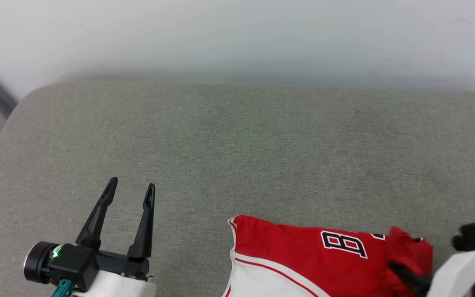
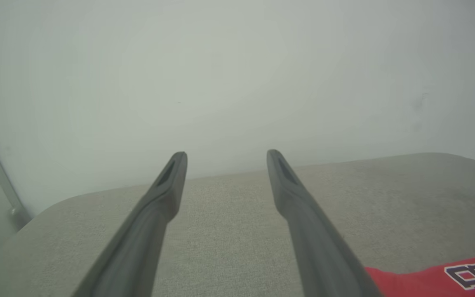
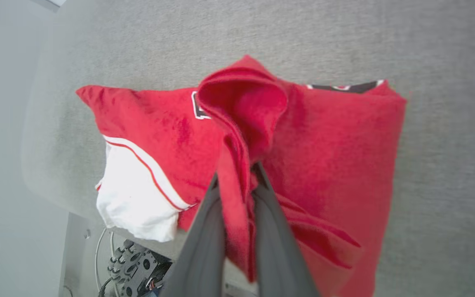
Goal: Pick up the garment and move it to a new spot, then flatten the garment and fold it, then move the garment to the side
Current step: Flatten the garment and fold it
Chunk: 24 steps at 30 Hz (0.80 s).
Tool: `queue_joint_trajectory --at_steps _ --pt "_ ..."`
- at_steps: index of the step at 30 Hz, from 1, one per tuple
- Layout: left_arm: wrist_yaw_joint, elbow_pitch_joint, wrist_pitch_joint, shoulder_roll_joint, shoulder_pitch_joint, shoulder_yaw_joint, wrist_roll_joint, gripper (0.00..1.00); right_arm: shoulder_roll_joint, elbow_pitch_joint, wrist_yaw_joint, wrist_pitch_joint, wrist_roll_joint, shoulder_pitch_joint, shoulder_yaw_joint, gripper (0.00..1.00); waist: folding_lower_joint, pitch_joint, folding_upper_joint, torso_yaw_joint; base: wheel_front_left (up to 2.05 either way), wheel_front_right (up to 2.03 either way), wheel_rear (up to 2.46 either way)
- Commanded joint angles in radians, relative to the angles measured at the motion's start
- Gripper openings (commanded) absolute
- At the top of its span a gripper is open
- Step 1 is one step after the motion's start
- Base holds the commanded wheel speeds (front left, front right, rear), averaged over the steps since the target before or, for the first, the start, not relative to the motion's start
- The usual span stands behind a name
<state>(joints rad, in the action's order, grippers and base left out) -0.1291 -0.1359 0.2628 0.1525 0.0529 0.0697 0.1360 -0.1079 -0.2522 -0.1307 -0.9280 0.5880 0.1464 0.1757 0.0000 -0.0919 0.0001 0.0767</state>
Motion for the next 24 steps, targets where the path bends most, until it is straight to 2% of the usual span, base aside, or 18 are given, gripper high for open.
queue_joint_trajectory --at_steps 1,8,12,19,23,24 --pt "-0.001 -0.005 0.002 -0.001 -0.003 -0.005 -0.002 1.00 0.021 -0.026 0.000 -0.016 0.022 0.000 -0.031 0.00 0.0000 -0.002 -0.0001 0.005 0.00 0.00 0.00" --pt "-0.002 -0.007 0.002 0.000 -0.017 -0.005 0.001 1.00 0.058 -0.030 0.000 -0.018 0.094 -0.035 -0.174 0.00 0.0000 -0.012 -0.0001 0.035 0.00 0.00 0.00" --pt "-0.002 -0.005 0.002 0.002 -0.018 -0.003 0.005 1.00 0.059 0.024 0.000 0.043 0.154 -0.062 -0.261 0.00 0.0000 -0.015 -0.0001 0.056 0.00 0.00 0.00" --pt "-0.002 -0.007 0.002 -0.011 -0.028 0.001 0.016 1.00 0.058 0.139 0.000 0.166 0.156 -0.127 -0.362 0.00 0.0000 -0.025 -0.0001 0.093 0.00 0.00 0.00" --pt "-0.002 -0.006 0.002 -0.009 -0.032 0.005 0.016 1.00 0.059 0.187 0.000 0.192 0.142 -0.147 -0.396 0.00 0.0000 -0.031 -0.0001 0.104 0.00 0.00 0.00" --pt "-0.002 -0.004 0.002 -0.009 -0.033 0.006 0.015 1.00 0.059 0.213 0.000 0.205 0.135 -0.157 -0.418 0.19 0.0000 -0.033 -0.0001 0.109 0.00 0.00 0.00"
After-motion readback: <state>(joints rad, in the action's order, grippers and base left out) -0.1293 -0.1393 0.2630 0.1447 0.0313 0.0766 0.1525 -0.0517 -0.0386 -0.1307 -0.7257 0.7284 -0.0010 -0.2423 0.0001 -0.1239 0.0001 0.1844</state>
